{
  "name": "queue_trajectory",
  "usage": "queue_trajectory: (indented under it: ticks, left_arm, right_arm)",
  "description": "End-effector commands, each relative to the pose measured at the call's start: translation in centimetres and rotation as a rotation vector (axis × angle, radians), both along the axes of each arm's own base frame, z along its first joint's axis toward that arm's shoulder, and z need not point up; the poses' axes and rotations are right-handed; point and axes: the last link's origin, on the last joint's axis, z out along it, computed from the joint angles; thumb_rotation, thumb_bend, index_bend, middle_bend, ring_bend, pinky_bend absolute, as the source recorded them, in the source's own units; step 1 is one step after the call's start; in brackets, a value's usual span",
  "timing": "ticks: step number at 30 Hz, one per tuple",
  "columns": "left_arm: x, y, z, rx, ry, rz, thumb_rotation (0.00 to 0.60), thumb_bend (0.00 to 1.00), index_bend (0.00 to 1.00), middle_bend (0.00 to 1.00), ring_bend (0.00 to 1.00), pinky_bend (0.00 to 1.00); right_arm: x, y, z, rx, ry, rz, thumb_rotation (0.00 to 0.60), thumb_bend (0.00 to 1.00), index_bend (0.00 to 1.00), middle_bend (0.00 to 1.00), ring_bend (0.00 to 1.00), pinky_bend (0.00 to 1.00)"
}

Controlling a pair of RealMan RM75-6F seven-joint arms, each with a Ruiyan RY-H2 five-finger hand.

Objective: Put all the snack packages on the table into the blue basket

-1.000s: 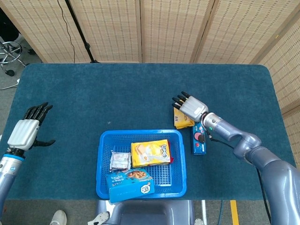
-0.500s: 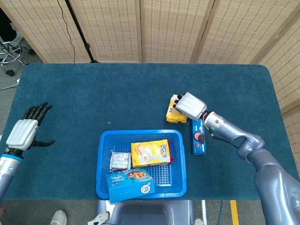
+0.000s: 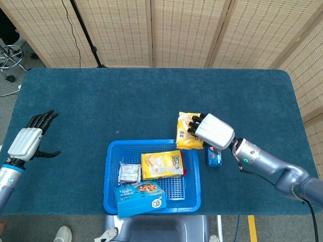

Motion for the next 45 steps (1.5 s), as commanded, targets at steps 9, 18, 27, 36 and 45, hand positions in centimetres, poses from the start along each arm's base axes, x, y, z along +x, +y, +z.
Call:
queue_trajectory:
  ticks: [9,18,27,36,45]
  left_arm:
    - [0.1,0.0,0.1,-0.006,-0.016,-0.006,0.600,0.00,0.00,0.00,0.00,0.00]
    - [0.1,-0.2,0.2,-0.019,-0.025,-0.018,0.600,0.00,0.00,0.00,0.00,0.00]
    - [0.0,0.0,0.1,-0.023,-0.024,-0.011,0.600,0.00,0.00,0.00,0.00,0.00]
    - [0.2,0.1,-0.5,-0.029,-0.005,-0.009,0.600,0.00,0.00,0.00,0.00,0.00]
    - [0.2,0.1,-1.0,-0.016,0.028,0.003,0.600,0.00,0.00,0.00,0.00,0.00]
  right_arm:
    - [7.3,7.5,-4.3,0.098,-0.019,0.236,0.600,0.19,0.67,0.54,0.43,0.62]
    - [7.5,4.3,-7.0,0.123,0.092,0.104,0.600,0.00,0.00,0.00,0.00,0.05]
    - [3.9,0.6,-1.4,-0.144,0.207,0.118,0.600,0.00,0.00,0.00,0.00,0.02]
    - [-2.7,-4.4,1.7,-0.257,0.559,0.177,0.600,0.00,0.00,0.00,0.00,0.00]
    - [-7.0,-7.2,-0.7,-0.139,0.697,0.131,0.600,0.00,0.00,0.00,0.00,0.00]
